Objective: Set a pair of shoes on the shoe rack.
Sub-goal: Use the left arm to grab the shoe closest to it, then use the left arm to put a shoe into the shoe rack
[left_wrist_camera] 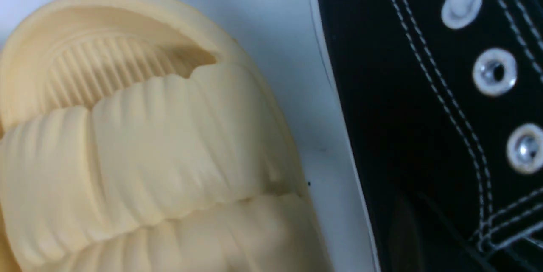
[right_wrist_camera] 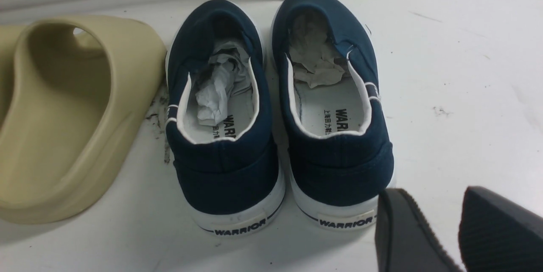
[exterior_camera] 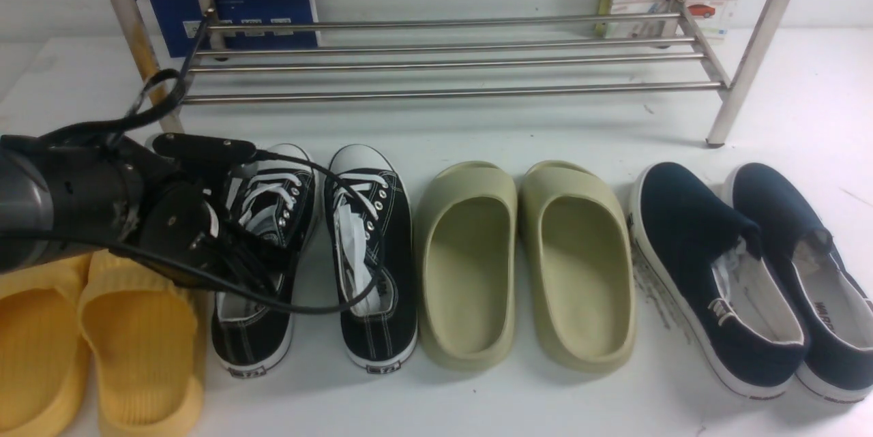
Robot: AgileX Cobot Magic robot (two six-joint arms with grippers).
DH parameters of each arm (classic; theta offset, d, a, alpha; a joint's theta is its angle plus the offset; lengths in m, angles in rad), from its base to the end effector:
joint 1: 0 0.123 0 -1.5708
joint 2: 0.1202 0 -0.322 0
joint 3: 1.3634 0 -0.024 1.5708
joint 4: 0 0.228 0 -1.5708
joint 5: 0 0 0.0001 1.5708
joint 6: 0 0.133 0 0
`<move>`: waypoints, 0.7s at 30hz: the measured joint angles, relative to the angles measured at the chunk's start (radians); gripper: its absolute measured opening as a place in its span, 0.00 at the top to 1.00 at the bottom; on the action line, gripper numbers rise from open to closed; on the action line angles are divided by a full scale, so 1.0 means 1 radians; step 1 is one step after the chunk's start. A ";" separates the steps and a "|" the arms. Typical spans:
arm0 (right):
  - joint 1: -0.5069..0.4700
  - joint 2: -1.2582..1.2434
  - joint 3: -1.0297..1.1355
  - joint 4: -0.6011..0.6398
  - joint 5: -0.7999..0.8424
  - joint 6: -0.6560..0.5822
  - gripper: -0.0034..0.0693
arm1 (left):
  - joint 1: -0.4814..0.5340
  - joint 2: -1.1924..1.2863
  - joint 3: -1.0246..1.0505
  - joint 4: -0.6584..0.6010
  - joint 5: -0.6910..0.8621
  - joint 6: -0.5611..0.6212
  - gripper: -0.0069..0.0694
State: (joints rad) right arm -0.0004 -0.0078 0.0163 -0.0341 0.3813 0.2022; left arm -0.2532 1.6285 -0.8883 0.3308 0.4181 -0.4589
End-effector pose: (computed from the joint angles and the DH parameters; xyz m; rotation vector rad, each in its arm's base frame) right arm 0.0324 -0.0017 0.1613 0.1687 1.8669 0.1053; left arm 0.3123 -0.0627 0.2060 0.0823 2.6055 0.0286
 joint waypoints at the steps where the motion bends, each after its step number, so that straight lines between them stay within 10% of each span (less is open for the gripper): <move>1: 0.000 0.000 0.000 0.000 0.000 0.000 0.62 | 0.000 -0.012 0.000 -0.002 0.000 -0.012 0.93; 21: 0.000 0.000 0.000 0.000 0.000 0.000 0.62 | 0.016 -0.185 -0.082 0.029 -0.156 -0.184 0.93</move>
State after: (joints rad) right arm -0.0004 -0.0078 0.0163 -0.0341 0.3813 0.2022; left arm -0.2375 1.4435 -0.9703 0.3600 0.2624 -0.6425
